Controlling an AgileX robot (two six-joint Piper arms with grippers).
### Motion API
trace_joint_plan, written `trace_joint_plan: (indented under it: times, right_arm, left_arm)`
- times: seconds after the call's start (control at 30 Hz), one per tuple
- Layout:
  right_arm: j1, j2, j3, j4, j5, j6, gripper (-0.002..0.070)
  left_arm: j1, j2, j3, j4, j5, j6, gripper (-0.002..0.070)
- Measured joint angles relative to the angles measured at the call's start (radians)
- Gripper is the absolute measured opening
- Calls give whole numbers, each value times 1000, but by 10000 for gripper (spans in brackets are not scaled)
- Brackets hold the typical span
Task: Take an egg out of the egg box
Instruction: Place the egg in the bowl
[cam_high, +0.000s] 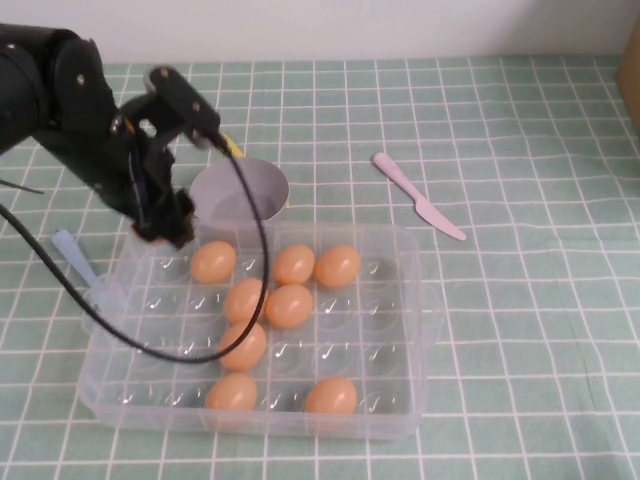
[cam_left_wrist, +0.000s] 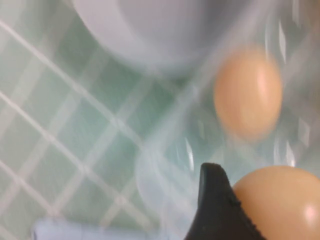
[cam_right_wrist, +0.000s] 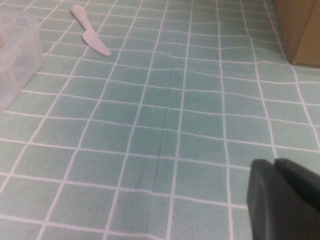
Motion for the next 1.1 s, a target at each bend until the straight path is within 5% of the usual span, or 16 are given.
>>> trace_joint_plan:
  times: [0.33,1.1]
  right_arm:
    - [0,0,0,0,0,0,-17]
    - [0,0,0,0,0,0,-17]
  left_arm:
    - [0,64,-23,-223,-361,-41,347]
    - [0,411,-277,-107,-352,-41,346]
